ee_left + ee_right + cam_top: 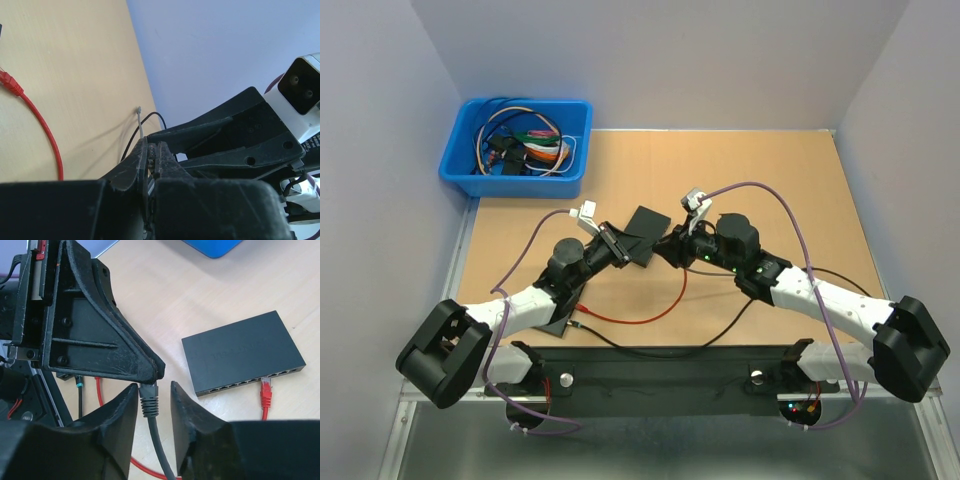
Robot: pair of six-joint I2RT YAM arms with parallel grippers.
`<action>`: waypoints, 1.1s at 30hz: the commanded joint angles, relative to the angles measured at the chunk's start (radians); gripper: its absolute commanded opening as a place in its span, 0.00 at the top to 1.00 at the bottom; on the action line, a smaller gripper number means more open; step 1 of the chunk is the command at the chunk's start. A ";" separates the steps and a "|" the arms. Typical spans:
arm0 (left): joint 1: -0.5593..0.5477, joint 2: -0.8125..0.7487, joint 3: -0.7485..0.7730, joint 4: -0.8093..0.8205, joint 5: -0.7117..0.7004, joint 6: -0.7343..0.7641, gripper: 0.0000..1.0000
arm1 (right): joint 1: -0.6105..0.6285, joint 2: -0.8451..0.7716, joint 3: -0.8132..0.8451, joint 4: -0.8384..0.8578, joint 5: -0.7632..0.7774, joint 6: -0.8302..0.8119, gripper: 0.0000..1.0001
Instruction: Insert the plug into the switch port
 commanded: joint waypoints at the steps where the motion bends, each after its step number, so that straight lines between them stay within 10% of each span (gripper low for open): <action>1: -0.005 -0.004 0.044 0.040 -0.003 0.021 1.00 | 0.008 -0.016 0.001 0.013 0.015 -0.008 0.60; 26: -0.007 0.011 0.058 0.018 -0.003 0.030 1.00 | 0.008 -0.010 -0.004 0.006 0.015 -0.004 0.90; 33: -0.004 0.013 0.065 -0.029 -0.007 0.073 0.49 | 0.008 0.004 -0.031 0.009 0.031 0.006 0.99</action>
